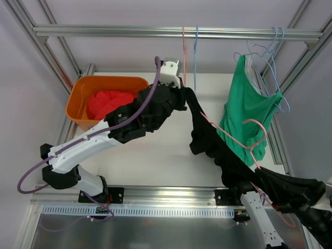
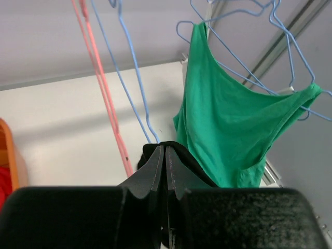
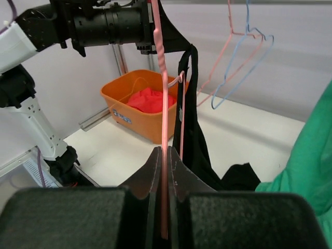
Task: Remove the tank top from the hanger
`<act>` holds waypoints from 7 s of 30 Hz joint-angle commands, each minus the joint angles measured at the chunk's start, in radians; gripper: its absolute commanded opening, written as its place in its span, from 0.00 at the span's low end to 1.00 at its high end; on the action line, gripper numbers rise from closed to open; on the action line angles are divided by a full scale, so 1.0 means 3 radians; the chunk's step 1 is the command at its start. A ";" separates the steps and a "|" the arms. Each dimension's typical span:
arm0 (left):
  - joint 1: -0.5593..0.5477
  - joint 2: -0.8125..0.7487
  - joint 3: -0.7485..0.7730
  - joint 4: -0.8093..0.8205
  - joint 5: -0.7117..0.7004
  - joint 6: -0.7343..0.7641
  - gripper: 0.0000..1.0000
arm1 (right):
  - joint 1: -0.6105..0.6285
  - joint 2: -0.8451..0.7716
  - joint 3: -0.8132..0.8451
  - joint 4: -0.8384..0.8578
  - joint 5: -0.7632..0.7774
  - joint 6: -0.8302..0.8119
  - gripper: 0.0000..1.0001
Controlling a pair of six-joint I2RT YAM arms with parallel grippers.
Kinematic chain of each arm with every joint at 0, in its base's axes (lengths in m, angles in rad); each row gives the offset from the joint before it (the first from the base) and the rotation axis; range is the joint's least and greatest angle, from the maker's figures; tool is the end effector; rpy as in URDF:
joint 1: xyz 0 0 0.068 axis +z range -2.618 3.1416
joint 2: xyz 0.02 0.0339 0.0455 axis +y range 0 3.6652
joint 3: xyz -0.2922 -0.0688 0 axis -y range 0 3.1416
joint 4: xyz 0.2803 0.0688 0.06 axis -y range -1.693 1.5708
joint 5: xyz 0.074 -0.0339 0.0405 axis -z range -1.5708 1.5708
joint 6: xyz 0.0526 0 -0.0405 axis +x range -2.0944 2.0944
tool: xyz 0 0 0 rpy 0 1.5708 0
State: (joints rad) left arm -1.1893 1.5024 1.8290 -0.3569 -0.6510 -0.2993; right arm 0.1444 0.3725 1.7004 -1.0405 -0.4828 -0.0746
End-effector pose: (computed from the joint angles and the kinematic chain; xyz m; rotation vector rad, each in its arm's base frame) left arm 0.1644 -0.3242 0.5483 0.2092 1.6182 -0.6342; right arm -0.1295 0.0058 0.5405 -0.5502 1.2066 0.3687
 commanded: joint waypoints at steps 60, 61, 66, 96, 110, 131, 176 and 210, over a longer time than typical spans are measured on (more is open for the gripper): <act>0.0211 -0.2354 -0.3162 -0.0661 0.0840 -0.0710 0.99 | 0.0418 0.2352 -0.0249 0.2010 0.1547 -0.0093 0.00; 0.0211 -0.2339 -0.3167 -0.0666 0.0901 -0.0715 0.99 | 0.0621 0.2444 -0.0096 0.2036 0.1629 -0.0160 0.00; 0.0211 -0.2201 -0.3208 -0.0677 0.1004 -0.0771 0.99 | 0.1006 0.2751 0.0202 0.2200 0.2182 -0.0426 0.00; -0.0019 -0.0837 -0.2707 0.0519 0.1786 -0.0720 0.99 | 0.0925 0.2201 -0.0892 0.2426 0.2345 -0.0252 0.99; -0.0356 0.1796 -0.1127 0.0719 0.1689 -0.0506 0.99 | 0.0817 0.0012 -0.1343 0.0820 0.2403 -0.0176 0.99; -0.0551 -0.0280 -0.2354 -0.0451 0.0023 -0.1104 0.00 | 0.0817 -0.0459 -0.1521 0.1014 0.2069 -0.0156 1.00; 0.3207 -0.0565 -0.1233 -0.0155 0.0784 -0.0705 0.00 | 0.0823 -0.0046 -0.2017 0.1372 0.1849 -0.0232 0.99; 0.2906 -0.3674 -0.3243 -0.1193 0.3561 -0.0015 0.99 | -0.0604 0.3406 0.0877 0.0866 0.1932 -0.1771 0.69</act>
State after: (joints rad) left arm -0.3145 0.3889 0.8894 -0.6899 0.3843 -0.3500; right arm -0.0196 1.3998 1.9129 -0.7853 0.1566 -0.5720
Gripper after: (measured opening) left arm 0.986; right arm 0.703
